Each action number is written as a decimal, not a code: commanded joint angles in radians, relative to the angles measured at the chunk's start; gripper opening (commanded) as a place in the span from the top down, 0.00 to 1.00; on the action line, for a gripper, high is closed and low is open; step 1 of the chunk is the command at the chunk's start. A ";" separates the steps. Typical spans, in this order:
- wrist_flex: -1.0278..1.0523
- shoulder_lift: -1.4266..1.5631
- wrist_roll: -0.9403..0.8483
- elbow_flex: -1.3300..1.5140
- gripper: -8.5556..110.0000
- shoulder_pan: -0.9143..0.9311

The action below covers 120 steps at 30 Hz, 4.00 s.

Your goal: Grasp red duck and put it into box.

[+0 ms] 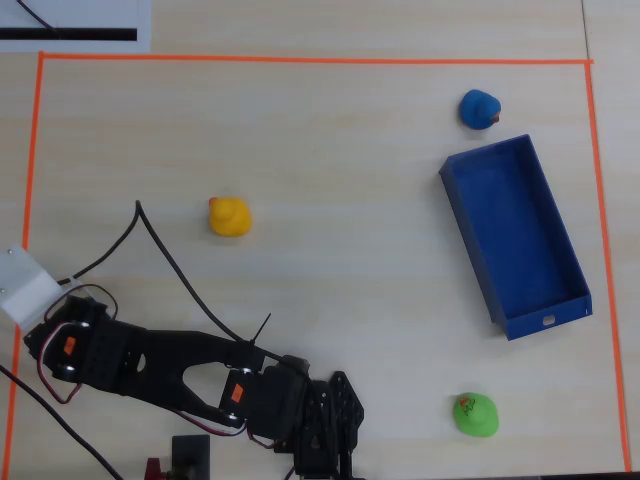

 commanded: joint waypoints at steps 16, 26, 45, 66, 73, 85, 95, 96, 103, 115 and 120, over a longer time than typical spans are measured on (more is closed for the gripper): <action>-0.110 -0.074 0.080 0.052 0.75 -0.051; -0.124 -0.103 0.086 0.054 0.75 -0.015; -0.052 -0.055 0.049 0.061 0.93 -0.002; 0.239 0.253 -0.403 -0.479 0.93 1.135; 0.235 0.069 -0.512 -0.742 0.93 1.669; 0.304 -0.072 -0.554 -0.776 0.93 2.149; 0.270 -0.067 -0.601 -0.448 0.93 2.281; 0.265 -0.063 -0.604 -0.414 0.93 2.284; 0.244 -0.048 -0.617 -0.281 0.93 2.267; 0.110 -0.106 -0.595 -0.282 0.89 2.244; 0.103 -0.150 -0.594 -0.336 0.82 2.238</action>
